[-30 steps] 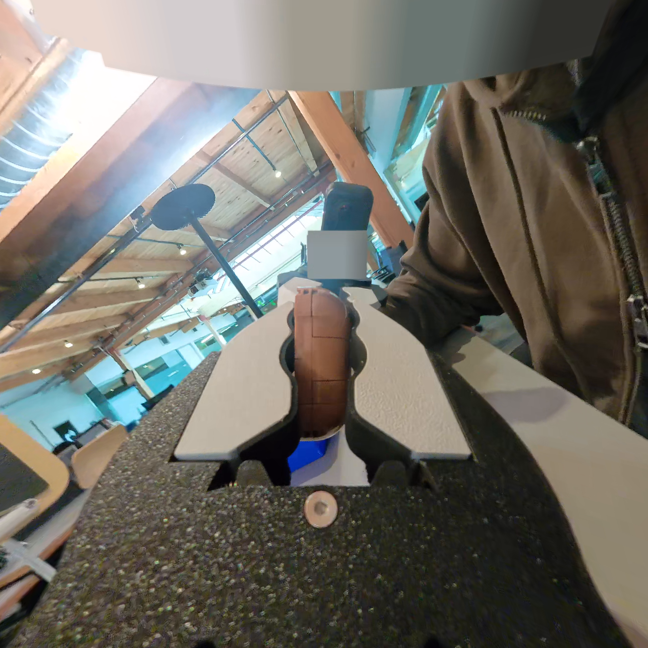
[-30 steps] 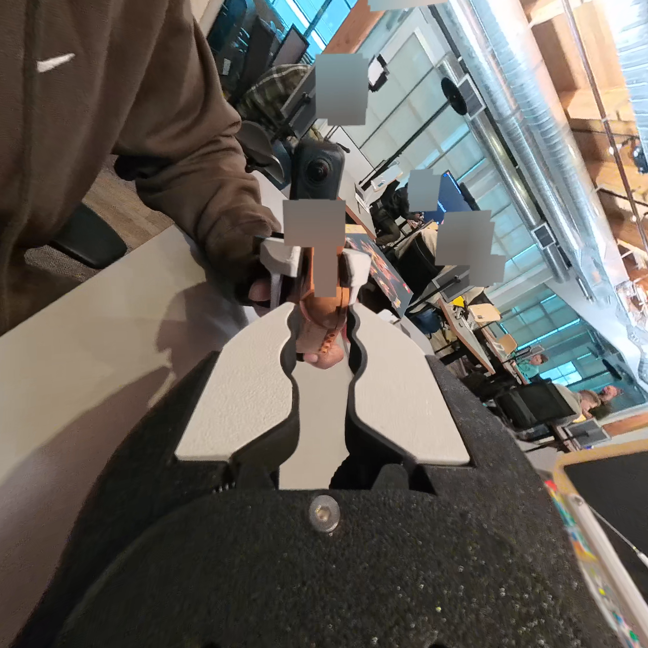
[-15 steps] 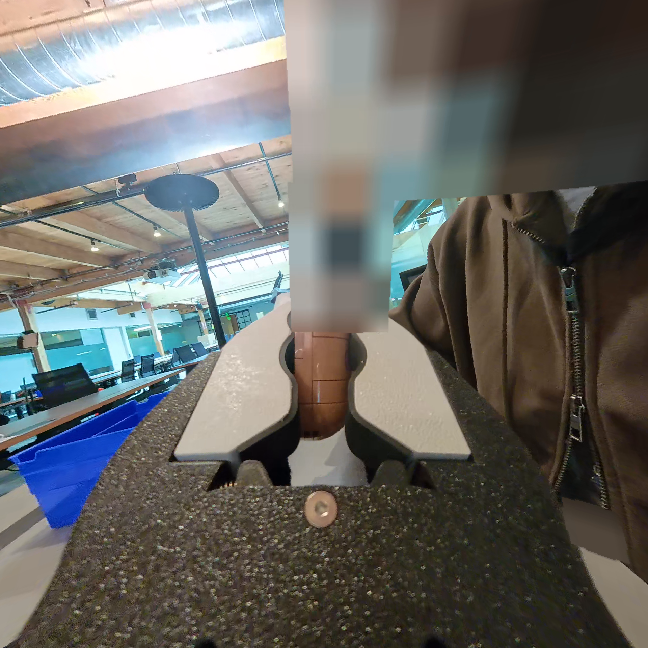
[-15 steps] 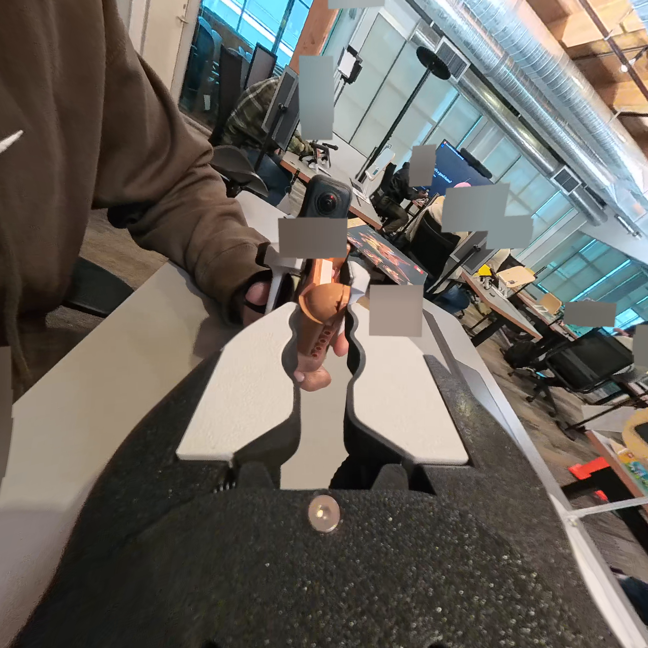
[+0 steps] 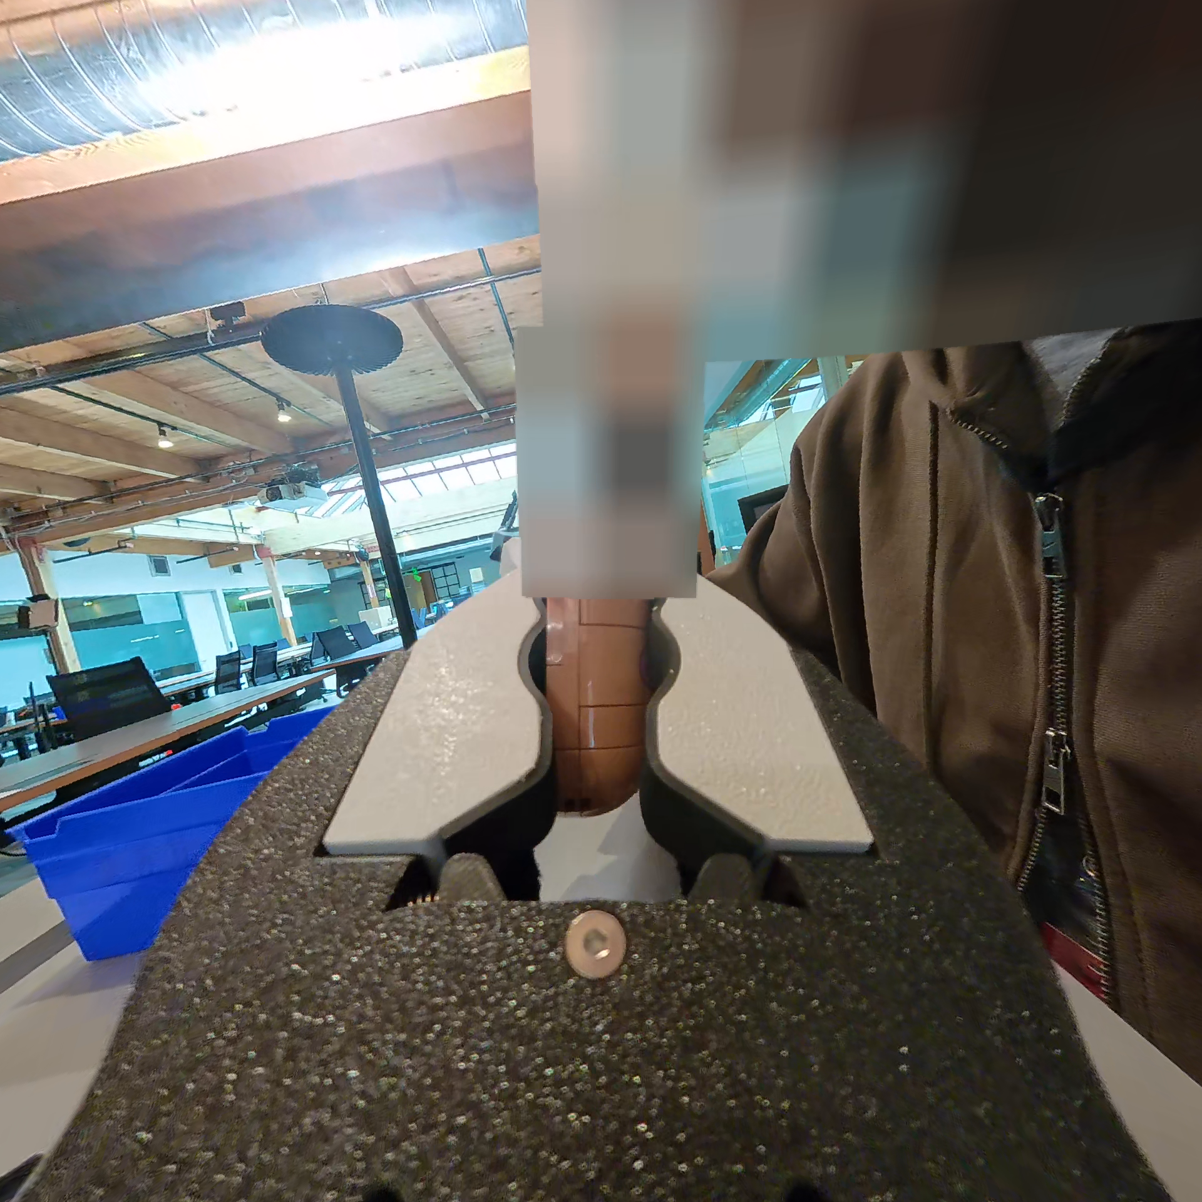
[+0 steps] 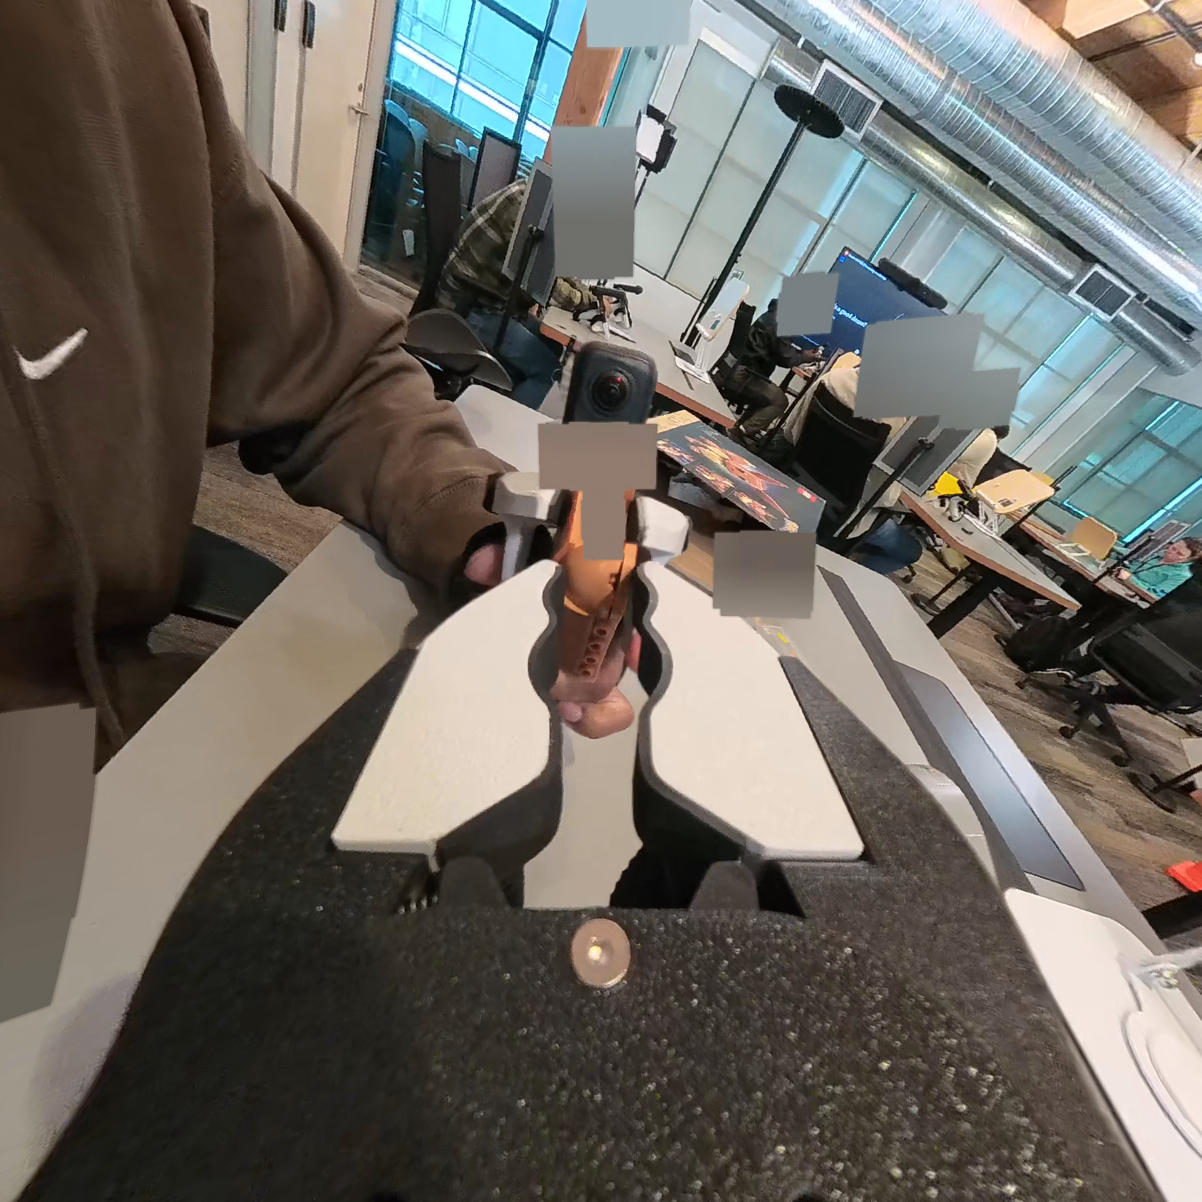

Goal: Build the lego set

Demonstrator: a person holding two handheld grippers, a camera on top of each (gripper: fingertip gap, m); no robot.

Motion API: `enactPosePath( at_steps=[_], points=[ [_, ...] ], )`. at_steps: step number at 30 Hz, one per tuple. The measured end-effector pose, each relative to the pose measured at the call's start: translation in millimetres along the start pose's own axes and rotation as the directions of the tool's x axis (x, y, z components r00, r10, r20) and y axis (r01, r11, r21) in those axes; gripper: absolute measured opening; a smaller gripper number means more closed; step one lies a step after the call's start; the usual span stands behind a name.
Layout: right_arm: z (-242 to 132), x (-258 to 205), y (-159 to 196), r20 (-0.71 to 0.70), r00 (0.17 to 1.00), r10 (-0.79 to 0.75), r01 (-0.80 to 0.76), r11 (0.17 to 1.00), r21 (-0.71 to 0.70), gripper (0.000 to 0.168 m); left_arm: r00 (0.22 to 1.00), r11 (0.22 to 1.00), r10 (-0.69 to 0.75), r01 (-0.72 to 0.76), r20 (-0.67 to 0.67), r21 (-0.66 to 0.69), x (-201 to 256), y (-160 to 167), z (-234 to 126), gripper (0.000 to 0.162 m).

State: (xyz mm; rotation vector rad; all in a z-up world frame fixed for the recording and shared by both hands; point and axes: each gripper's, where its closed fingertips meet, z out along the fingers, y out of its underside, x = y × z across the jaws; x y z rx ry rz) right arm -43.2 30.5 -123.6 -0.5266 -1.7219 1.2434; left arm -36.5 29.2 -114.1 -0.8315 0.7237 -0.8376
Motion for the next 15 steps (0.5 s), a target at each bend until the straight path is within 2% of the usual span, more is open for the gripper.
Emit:
enactPosePath(
  at_steps=[3,15],
  points=[
    [2.4,-1.3,2.0,-0.005,1.000,-0.015,0.015,1.000,-0.018,0.026,1.000,1.000,-0.025,0.025,-0.006,-0.003,-0.1,1.7,0.4,0.026],
    [1.4,-0.9,3.2,0.025,0.999,0.037,-0.037,0.999,-0.007,0.019,0.999,0.998,-0.051,0.051,-0.008,-0.021,-0.6,5.1,0.8,0.026]
  ],
)
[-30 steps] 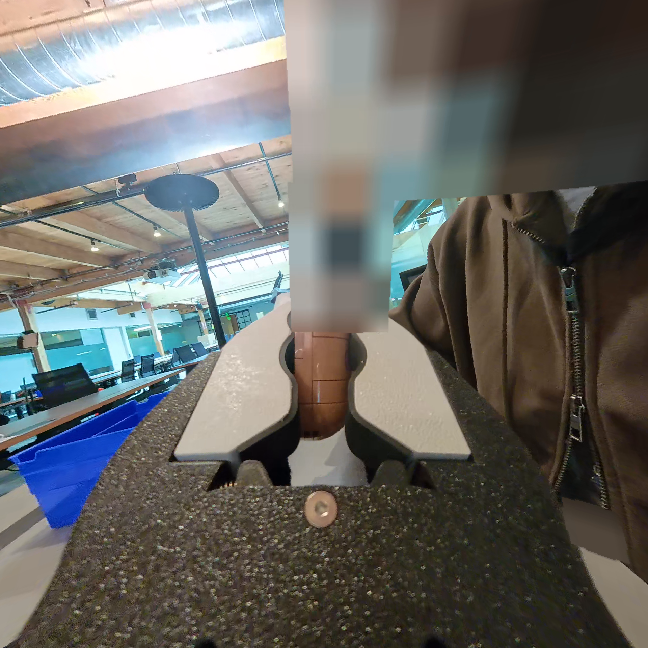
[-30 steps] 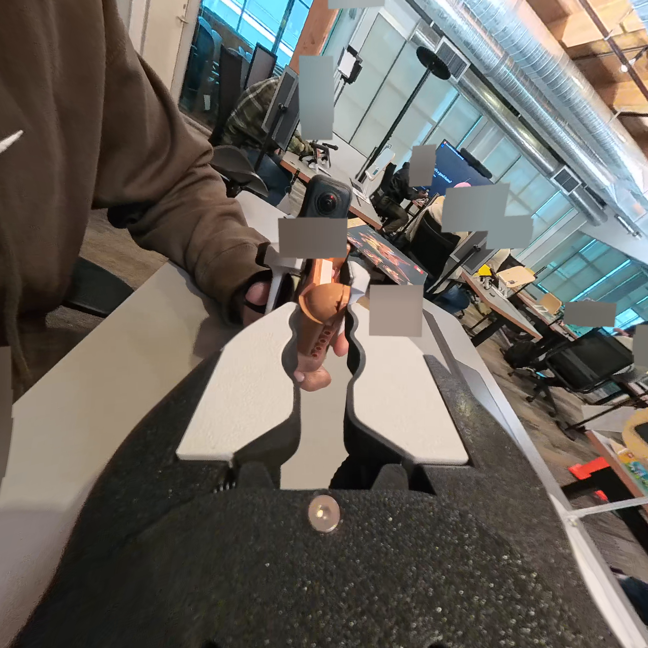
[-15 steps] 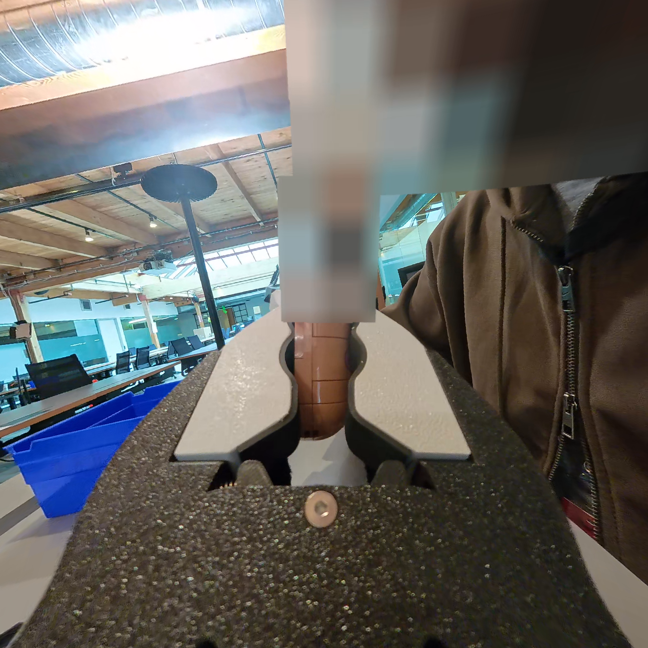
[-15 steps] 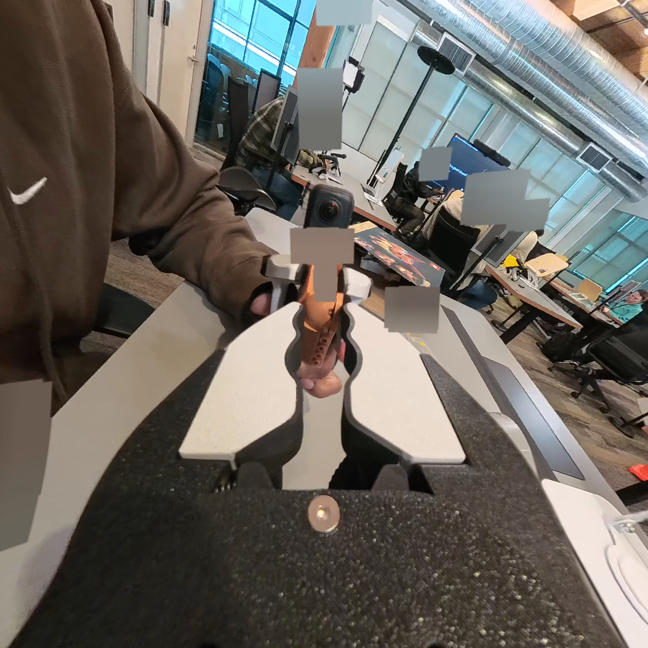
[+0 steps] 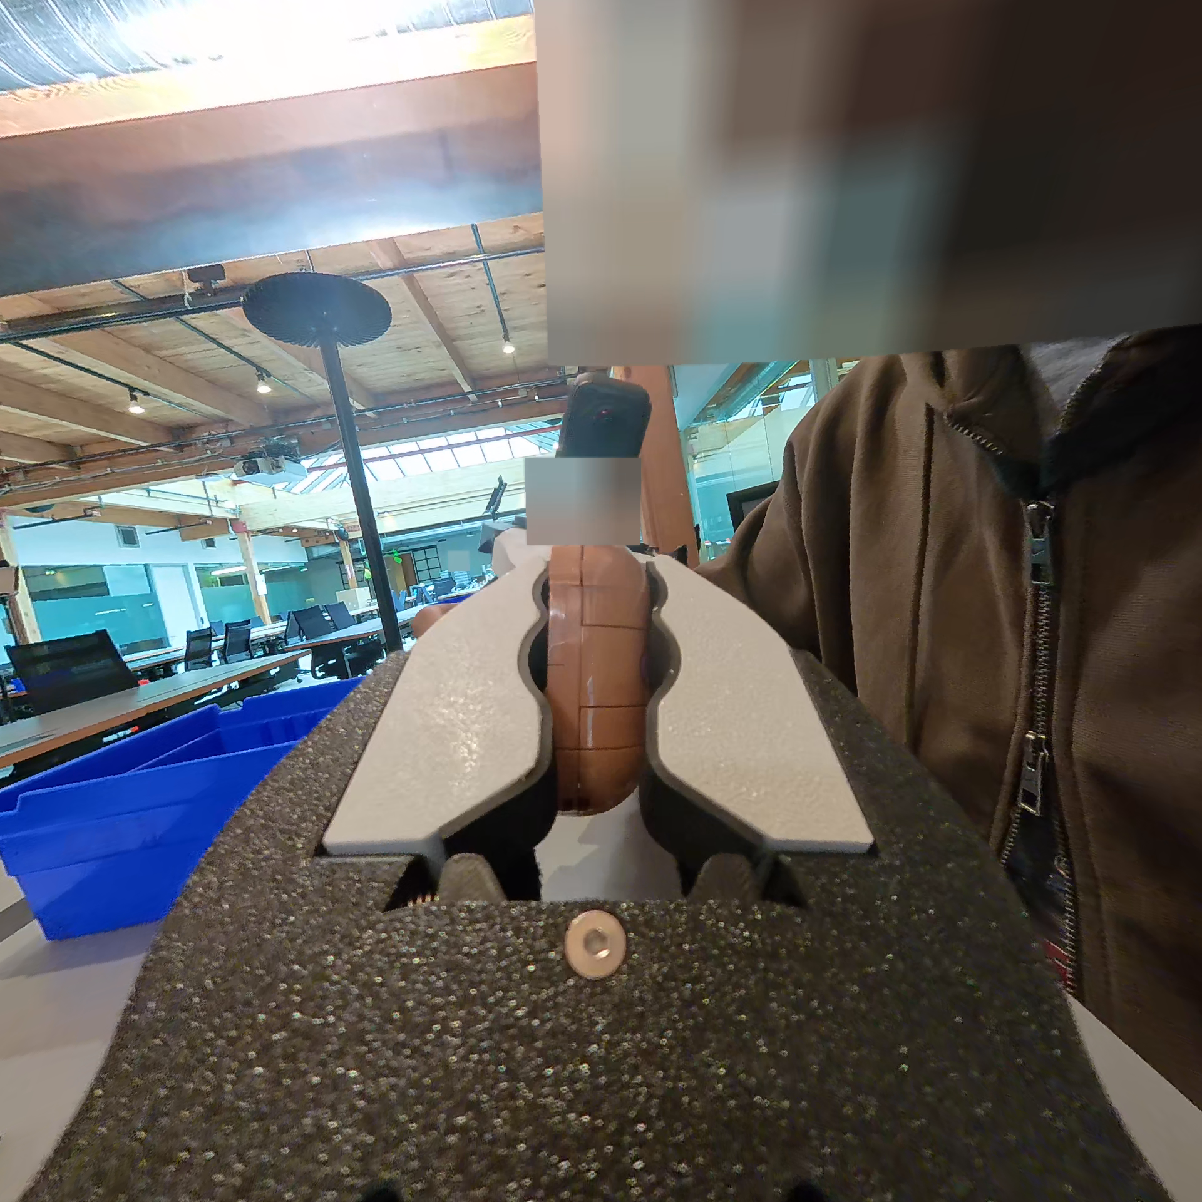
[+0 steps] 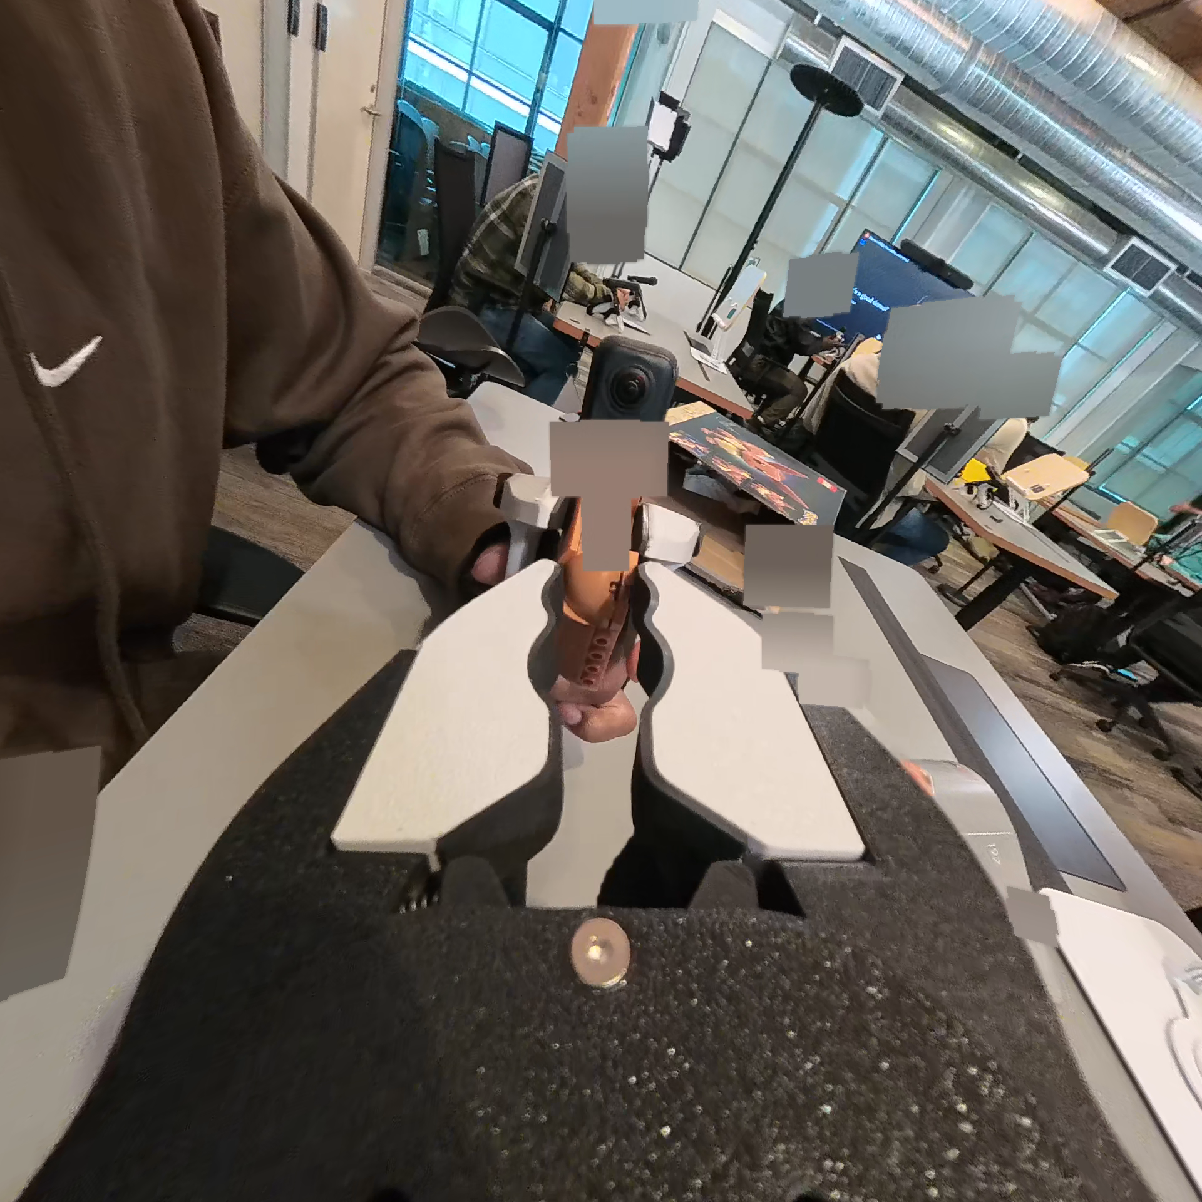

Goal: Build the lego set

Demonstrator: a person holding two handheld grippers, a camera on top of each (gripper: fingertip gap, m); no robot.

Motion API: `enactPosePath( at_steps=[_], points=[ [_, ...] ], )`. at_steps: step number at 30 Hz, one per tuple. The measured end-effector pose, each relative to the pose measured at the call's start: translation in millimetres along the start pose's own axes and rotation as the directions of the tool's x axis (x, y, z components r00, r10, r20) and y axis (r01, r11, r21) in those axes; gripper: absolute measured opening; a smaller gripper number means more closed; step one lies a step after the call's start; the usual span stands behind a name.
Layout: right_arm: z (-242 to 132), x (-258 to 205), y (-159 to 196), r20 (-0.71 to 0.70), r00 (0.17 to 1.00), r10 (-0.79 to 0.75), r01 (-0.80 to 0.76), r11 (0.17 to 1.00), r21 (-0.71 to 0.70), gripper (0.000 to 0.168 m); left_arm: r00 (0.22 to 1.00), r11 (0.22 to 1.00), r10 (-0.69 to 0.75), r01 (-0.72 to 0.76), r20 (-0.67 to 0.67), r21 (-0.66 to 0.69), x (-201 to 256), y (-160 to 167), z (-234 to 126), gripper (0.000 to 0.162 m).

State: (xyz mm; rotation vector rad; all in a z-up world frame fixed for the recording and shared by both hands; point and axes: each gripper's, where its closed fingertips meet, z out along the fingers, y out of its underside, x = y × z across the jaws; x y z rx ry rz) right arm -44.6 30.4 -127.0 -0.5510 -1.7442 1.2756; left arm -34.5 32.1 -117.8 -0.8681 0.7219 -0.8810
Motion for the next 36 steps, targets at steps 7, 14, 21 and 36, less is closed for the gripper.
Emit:
enactPosePath(
  at_steps=[7,14,21,36],
  points=[
    [-0.4,0.9,3.4,-0.002,1.000,0.015,-0.015,1.000,0.001,0.019,1.000,1.000,0.001,-0.001,0.012,-0.017,-1.8,2.4,-0.6,0.026],
    [-1.1,0.1,5.8,0.004,1.000,0.009,-0.009,1.000,-0.012,0.018,1.000,1.000,-0.003,0.003,0.014,-0.017,-1.9,4.5,-0.7,0.026],
    [-0.7,-0.5,4.8,-0.005,1.000,0.017,-0.017,1.000,0.004,0.018,1.000,1.000,0.006,-0.006,0.009,-0.006,-1.4,3.5,-1.0,0.026],
    [-1.2,6.5,5.8,-0.041,0.991,0.124,-0.123,0.992,0.035,0.016,1.000,0.997,-0.015,0.013,0.027,0.076,-6.6,-6.5,-6.0,0.026]
  ],
)
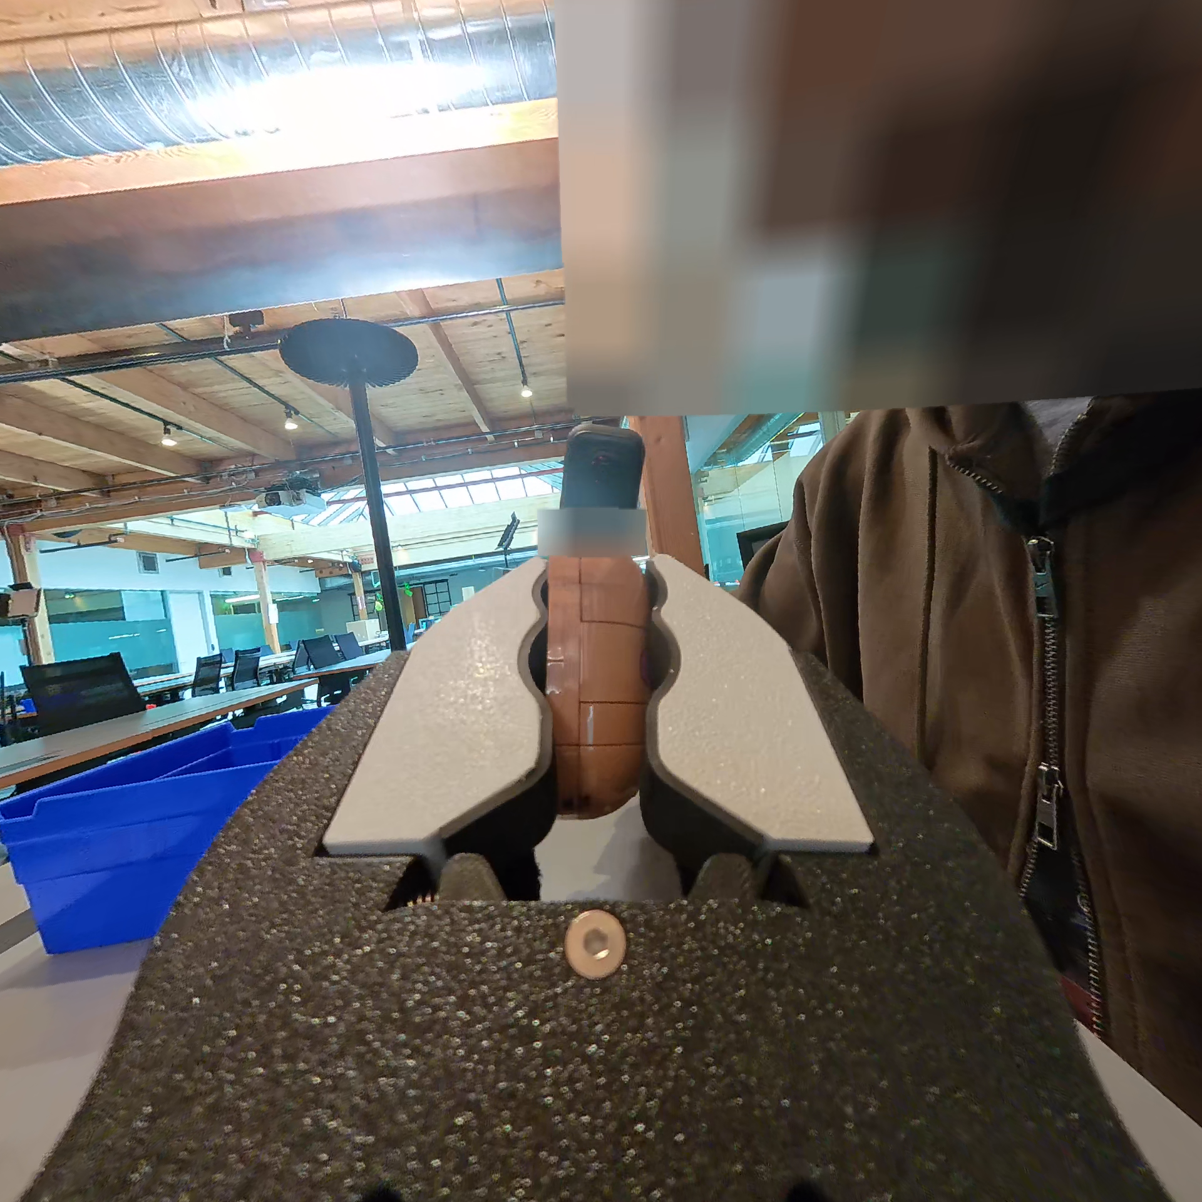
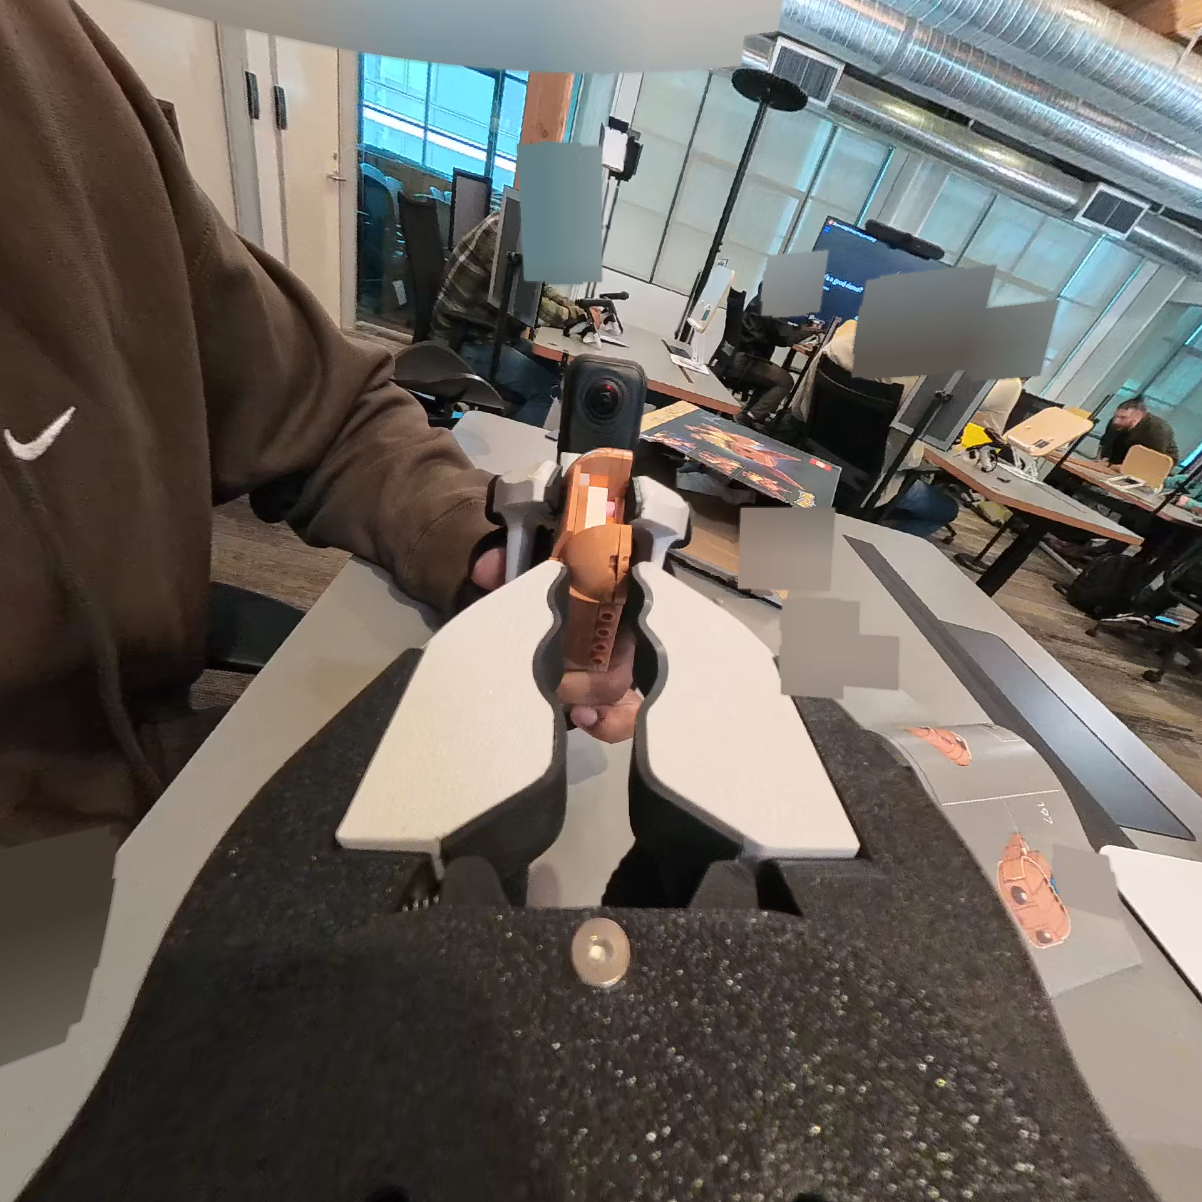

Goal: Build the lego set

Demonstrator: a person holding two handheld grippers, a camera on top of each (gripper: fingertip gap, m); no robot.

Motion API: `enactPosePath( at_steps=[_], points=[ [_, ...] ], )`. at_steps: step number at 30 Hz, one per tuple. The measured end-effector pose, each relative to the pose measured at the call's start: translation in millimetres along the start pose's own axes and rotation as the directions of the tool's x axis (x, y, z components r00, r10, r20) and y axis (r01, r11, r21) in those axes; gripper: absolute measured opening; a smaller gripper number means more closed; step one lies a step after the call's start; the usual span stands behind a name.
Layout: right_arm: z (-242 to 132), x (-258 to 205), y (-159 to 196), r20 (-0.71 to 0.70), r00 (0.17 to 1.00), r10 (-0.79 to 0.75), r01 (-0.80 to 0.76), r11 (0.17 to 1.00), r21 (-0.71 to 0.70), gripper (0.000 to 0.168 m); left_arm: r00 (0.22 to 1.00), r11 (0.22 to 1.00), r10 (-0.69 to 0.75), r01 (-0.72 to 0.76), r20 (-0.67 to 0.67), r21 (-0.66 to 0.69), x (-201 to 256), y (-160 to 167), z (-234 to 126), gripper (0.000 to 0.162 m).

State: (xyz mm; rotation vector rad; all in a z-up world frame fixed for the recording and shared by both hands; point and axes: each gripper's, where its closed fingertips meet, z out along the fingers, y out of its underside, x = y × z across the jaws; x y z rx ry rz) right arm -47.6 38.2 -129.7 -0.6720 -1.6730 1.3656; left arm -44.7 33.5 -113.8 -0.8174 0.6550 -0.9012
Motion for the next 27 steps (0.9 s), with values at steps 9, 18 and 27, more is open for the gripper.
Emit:
enactPosePath(
  at_steps=[9,18,27],
  points=[
    [-1.0,1.5,2.1,0.019,0.999,0.032,-0.032,0.999,-0.013,0.015,1.000,1.000,0.001,-0.001,0.013,-0.018,-1.8,3.0,0.1,0.027],
    [-1.9,1.5,3.4,0.024,0.999,0.030,-0.030,0.999,-0.020,0.015,1.000,0.999,0.017,-0.016,0.019,-0.031,-2.1,5.3,0.1,0.027],
    [-2.3,0.4,5.4,0.032,0.999,0.014,-0.013,0.999,-0.041,0.014,1.000,0.999,0.009,-0.009,0.012,-0.034,-1.5,6.4,-0.3,0.027]
  ],
)
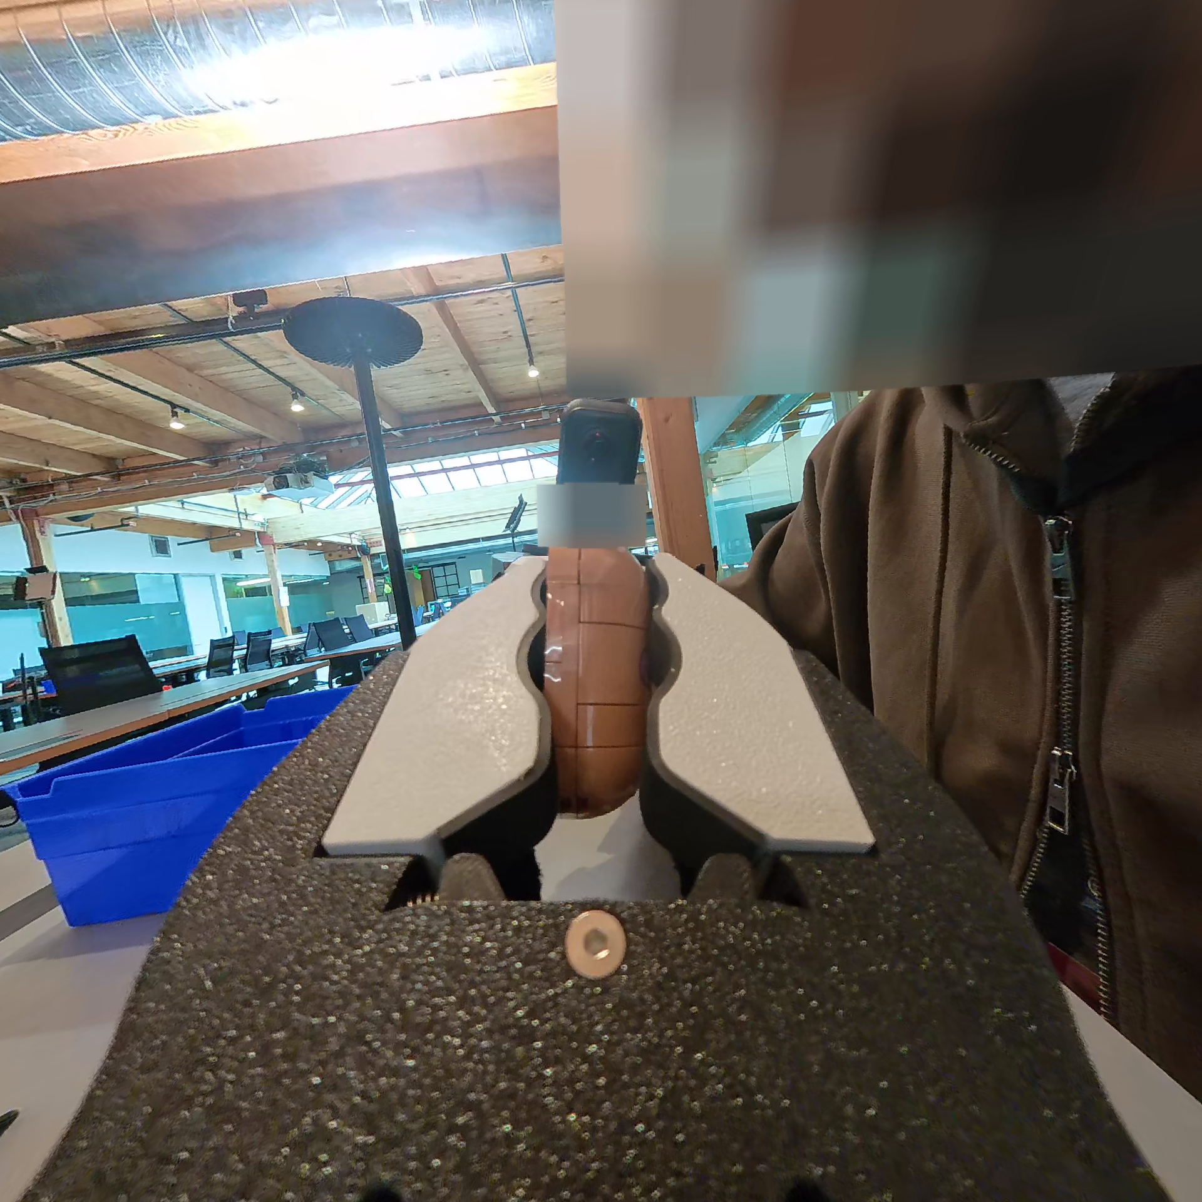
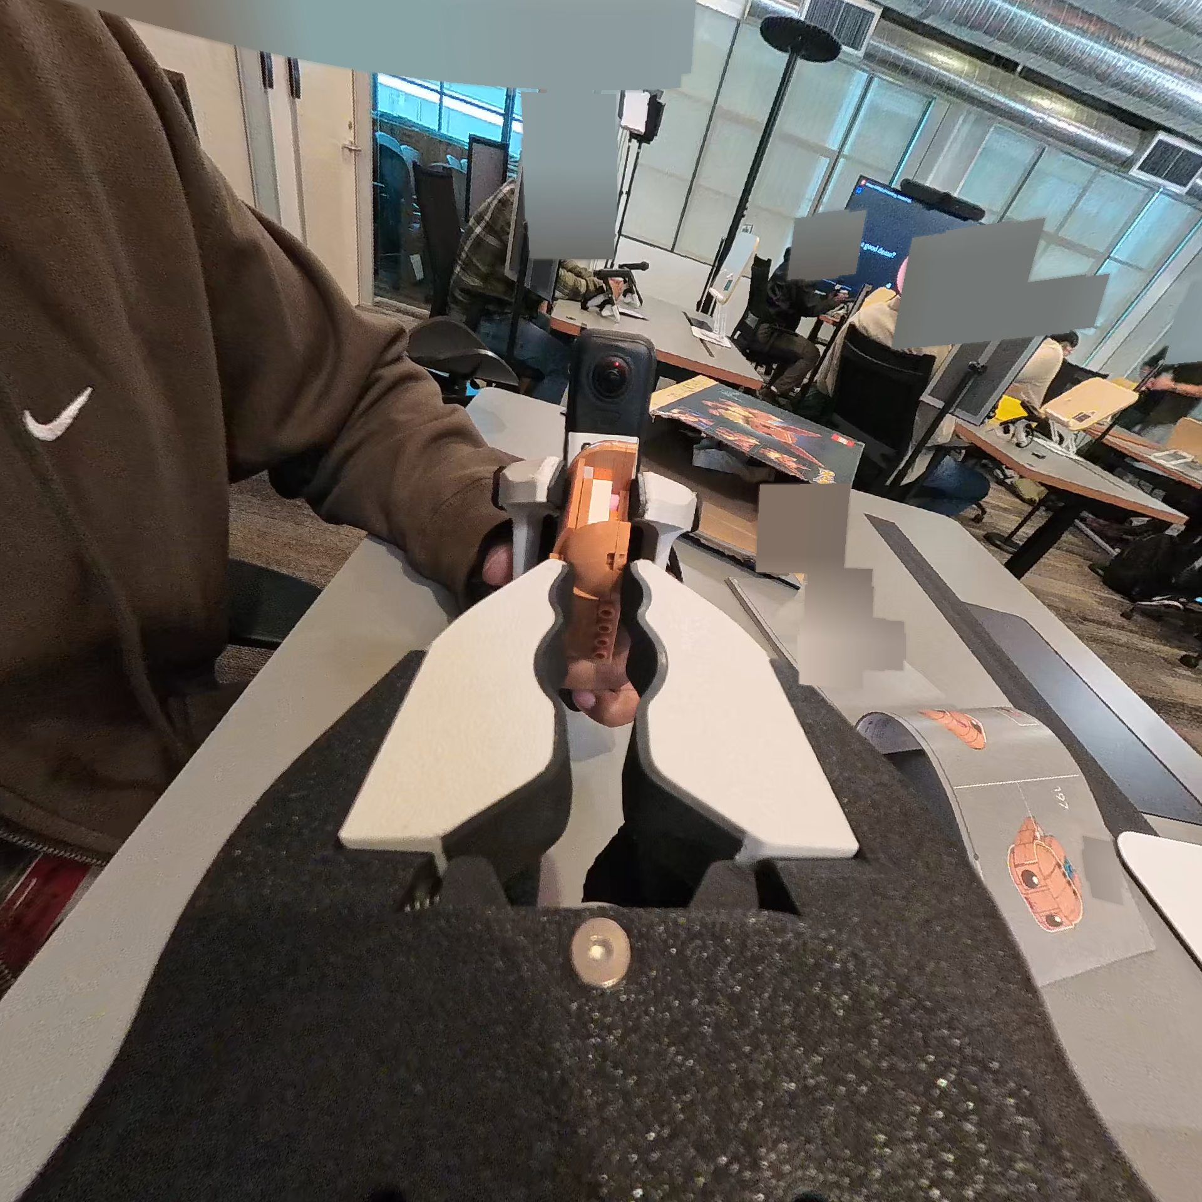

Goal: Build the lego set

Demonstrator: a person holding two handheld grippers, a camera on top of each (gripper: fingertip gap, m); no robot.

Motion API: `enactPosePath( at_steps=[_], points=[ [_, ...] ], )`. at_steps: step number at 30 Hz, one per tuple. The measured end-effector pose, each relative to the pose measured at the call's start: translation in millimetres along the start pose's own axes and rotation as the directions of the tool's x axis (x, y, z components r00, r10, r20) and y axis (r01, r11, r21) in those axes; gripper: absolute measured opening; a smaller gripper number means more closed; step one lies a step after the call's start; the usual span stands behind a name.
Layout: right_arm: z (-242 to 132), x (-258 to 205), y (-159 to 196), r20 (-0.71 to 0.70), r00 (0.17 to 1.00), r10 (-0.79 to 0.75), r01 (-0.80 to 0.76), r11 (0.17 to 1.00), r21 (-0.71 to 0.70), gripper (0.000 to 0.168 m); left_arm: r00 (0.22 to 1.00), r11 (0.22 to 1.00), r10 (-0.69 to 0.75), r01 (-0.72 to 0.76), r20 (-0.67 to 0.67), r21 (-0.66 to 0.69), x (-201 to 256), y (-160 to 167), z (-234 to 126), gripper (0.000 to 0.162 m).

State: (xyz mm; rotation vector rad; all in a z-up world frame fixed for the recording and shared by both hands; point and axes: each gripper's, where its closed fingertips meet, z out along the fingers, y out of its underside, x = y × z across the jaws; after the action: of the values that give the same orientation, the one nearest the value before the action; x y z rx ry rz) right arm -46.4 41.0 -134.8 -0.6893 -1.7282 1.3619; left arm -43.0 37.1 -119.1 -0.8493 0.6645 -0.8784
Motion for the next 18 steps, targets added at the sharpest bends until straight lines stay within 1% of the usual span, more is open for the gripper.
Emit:
enactPosePath(
  at_steps=[3,7,18],
  points=[
    [-0.1,-0.1,-0.2,0.003,1.000,0.004,-0.004,1.000,0.010,0.014,1.000,1.000,-0.002,0.002,-0.002,0.000,0.3,-0.2,0.2,0.027],
    [0.3,3.2,-0.8,-0.004,0.999,0.053,-0.053,0.996,0.066,0.014,1.000,1.000,-0.015,0.015,0.010,0.003,-3.4,-0.9,-0.3,0.026],
    [-0.2,1.7,-0.2,0.009,0.999,0.050,-0.051,0.995,0.091,0.016,1.000,0.999,-0.019,0.019,-0.006,-0.045,-0.7,6.6,-0.4,0.026]
  ],
)
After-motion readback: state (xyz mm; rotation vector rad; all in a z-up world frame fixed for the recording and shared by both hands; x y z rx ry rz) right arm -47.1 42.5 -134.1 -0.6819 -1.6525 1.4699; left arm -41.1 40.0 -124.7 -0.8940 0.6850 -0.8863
